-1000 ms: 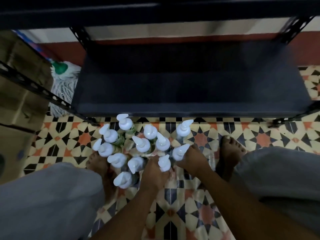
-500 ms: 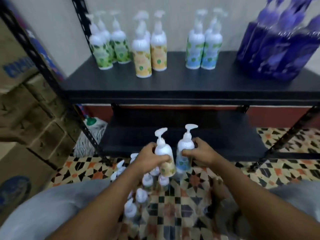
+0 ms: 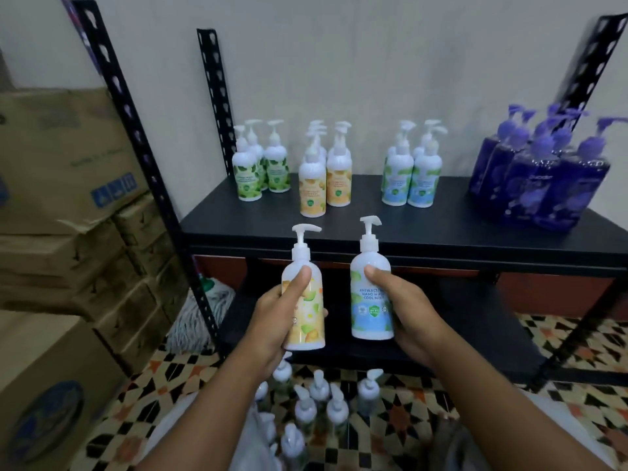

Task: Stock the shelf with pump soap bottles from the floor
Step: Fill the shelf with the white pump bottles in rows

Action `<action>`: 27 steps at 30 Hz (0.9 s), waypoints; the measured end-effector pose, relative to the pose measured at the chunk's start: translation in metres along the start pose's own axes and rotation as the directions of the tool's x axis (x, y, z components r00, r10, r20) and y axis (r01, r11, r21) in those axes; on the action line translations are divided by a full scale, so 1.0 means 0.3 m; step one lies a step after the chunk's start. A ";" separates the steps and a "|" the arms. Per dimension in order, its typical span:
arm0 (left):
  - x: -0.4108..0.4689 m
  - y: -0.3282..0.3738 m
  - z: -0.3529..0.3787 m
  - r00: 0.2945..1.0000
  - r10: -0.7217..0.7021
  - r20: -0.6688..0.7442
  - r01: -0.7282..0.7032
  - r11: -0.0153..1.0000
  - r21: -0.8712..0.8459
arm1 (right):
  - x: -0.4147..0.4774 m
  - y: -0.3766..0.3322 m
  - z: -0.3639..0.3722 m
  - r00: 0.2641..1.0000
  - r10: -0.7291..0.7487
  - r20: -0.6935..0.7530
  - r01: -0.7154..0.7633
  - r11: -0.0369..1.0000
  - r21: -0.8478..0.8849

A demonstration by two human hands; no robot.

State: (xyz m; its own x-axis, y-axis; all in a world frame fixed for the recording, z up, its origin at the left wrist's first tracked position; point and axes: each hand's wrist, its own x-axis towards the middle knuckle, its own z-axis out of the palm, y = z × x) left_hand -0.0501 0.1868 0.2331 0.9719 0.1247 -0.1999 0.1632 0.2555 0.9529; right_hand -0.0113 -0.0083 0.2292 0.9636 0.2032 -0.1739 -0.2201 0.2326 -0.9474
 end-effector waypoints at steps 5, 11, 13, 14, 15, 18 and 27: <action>-0.010 -0.008 0.029 0.996 -0.052 0.075 0.060 0.992 -0.107 | -0.006 0.036 0.036 0.998 0.058 0.018 -0.060 0.987 0.148; -0.003 -0.021 0.030 0.982 -0.096 0.162 0.129 0.969 -0.209 | 0.001 0.055 0.026 0.992 0.113 0.058 -0.123 0.968 0.218; -0.002 -0.031 0.030 0.986 -0.090 0.143 0.111 0.982 -0.149 | -0.004 0.058 0.019 0.992 0.115 0.057 -0.125 0.970 0.210; 0.001 -0.039 0.029 0.991 -0.064 0.117 0.077 0.992 -0.104 | -0.007 0.059 0.017 0.992 0.112 0.058 -0.121 0.973 0.195; 0.007 -0.048 0.028 0.995 -0.025 0.096 0.030 0.998 -0.052 | -0.005 0.064 0.015 0.993 0.098 0.061 -0.107 0.979 0.171; 0.006 -0.053 0.029 0.996 0.066 0.061 -0.071 0.994 0.082 | -0.001 0.076 0.011 0.995 0.035 0.090 -0.042 0.996 0.076; -0.005 -0.050 0.026 0.982 0.188 0.008 -0.187 0.973 0.132 | -0.007 0.082 0.021 0.998 -0.046 0.042 0.048 0.997 -0.053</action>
State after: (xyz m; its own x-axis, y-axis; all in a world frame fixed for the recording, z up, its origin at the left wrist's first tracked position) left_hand -0.0525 0.1751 0.2208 0.9865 0.1632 -0.0153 -0.0009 0.0987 0.9951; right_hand -0.0196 0.0029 0.2080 0.9654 0.2319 -0.1191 -0.1654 0.1915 -0.9675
